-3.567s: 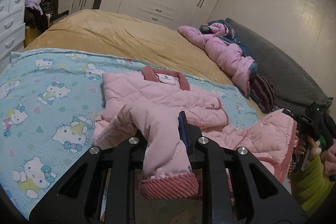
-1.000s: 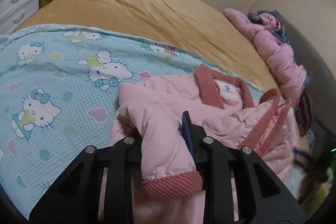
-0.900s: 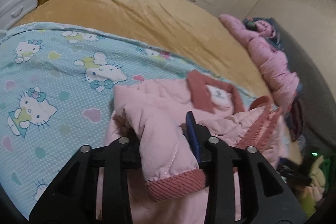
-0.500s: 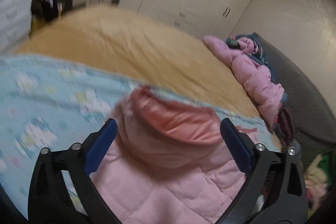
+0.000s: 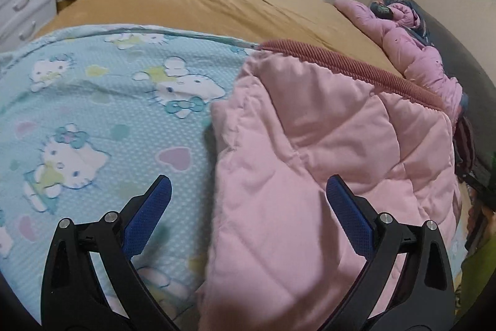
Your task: Fold large clothes
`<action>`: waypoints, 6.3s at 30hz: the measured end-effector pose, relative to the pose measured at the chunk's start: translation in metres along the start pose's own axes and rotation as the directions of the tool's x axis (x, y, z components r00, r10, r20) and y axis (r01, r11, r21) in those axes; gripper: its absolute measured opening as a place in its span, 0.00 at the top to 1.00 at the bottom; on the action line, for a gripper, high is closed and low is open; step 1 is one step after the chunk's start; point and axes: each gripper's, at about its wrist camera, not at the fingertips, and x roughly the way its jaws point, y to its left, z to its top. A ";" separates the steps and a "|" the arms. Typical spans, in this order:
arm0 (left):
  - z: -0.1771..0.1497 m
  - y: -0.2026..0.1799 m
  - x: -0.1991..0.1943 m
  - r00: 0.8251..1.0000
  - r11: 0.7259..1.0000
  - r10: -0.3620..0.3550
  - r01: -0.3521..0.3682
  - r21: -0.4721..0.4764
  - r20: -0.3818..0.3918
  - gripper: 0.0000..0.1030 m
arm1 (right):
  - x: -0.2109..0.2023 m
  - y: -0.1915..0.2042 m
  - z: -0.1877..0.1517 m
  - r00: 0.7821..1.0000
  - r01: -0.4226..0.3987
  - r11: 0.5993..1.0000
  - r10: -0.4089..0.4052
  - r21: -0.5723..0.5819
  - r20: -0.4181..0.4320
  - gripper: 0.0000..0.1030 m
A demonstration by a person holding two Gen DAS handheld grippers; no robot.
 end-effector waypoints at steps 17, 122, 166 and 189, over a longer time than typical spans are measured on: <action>0.022 -0.029 -0.072 0.958 0.997 -0.026 0.004 0.080 0.284 0.96 | -0.056 0.003 0.040 0.953 -0.167 0.984 0.145 0.062 0.265 0.83; -0.084 -0.142 -0.091 0.985 0.986 0.047 -0.072 0.149 0.167 0.09 | -0.131 0.047 -0.071 0.963 -0.203 0.979 0.206 -0.033 0.177 0.04; -0.022 -0.032 0.040 0.996 0.995 0.031 -0.022 0.094 -0.090 0.08 | 0.063 -0.037 -0.031 0.899 -0.347 0.923 0.378 0.165 -0.222 0.04; -0.027 0.013 0.042 0.972 0.987 -0.162 0.161 -0.021 -0.167 0.08 | 0.072 -0.015 -0.028 0.858 -0.441 0.884 0.466 0.154 -0.216 0.31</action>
